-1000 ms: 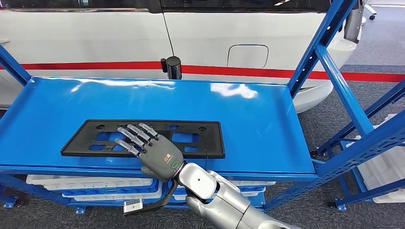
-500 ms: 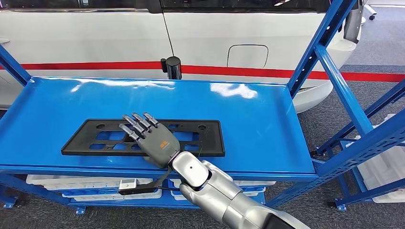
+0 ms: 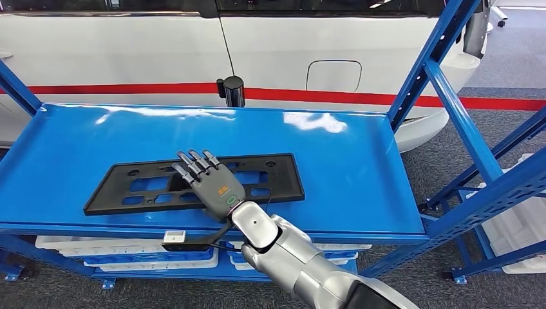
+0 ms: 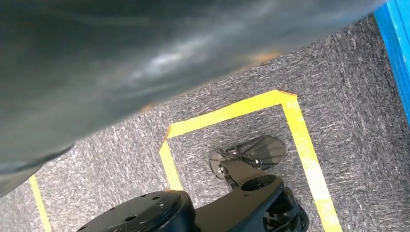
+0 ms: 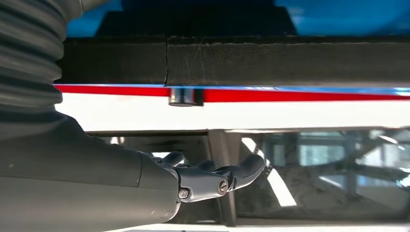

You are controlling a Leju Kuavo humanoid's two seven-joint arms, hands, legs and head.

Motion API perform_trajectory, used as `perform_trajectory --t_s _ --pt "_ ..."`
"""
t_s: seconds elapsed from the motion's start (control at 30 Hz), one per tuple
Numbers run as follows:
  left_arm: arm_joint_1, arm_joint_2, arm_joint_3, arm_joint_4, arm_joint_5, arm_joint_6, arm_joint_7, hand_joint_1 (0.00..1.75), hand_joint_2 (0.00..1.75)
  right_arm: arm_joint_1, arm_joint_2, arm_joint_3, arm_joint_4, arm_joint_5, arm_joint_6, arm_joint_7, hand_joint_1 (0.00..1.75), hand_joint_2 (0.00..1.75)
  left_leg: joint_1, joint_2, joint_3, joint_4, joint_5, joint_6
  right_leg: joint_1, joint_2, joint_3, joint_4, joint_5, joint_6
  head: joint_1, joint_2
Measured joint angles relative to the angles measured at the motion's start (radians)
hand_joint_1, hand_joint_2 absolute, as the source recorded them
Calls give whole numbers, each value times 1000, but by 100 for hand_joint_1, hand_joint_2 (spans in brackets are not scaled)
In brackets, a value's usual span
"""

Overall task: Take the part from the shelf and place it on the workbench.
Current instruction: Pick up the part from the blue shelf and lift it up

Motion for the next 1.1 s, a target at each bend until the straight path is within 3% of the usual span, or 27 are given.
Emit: perform_trajectory --t_s 0.3,0.4,0.53,0.63,0.83,0.97,1.1 --pt "1 -1 16 0 -9 3 1 0 0 -39 15 -11 95 46 3 113 2 175 0 0 2 0 0 0 0 0 2 0 0 0 0 0" --pt "1 -2 20 0 -9 3 0 0 0 -46 17 -14 112 57 9 142 27 175 0 0 4 0 0 0 0 0 2 0 0 0 0 0" --pt "1 -5 29 0 -9 3 -12 0 0 -50 19 -15 126 73 20 169 78 175 0 0 5 0 0 0 0 0 1 0 0 0 0 0" --pt "1 -6 34 0 -7 3 -25 0 0 -50 20 -14 133 84 23 180 100 175 0 0 5 0 0 0 0 0 1 0 0 0 0 0" --pt "1 -7 45 0 1 5 -39 0 0 -47 20 -13 142 91 33 184 103 175 0 0 5 0 0 0 0 0 4 0 0 0 0 0" --pt "2 -8 51 0 3 13 -44 0 0 -46 21 -12 144 86 38 176 73 175 0 0 5 0 0 0 0 0 5 0 0 0 0 0" --pt "3 -8 58 0 3 18 -58 0 0 -46 24 -11 143 66 43 157 87 175 0 0 5 0 0 0 0 0 5 0 0 0 0 0"
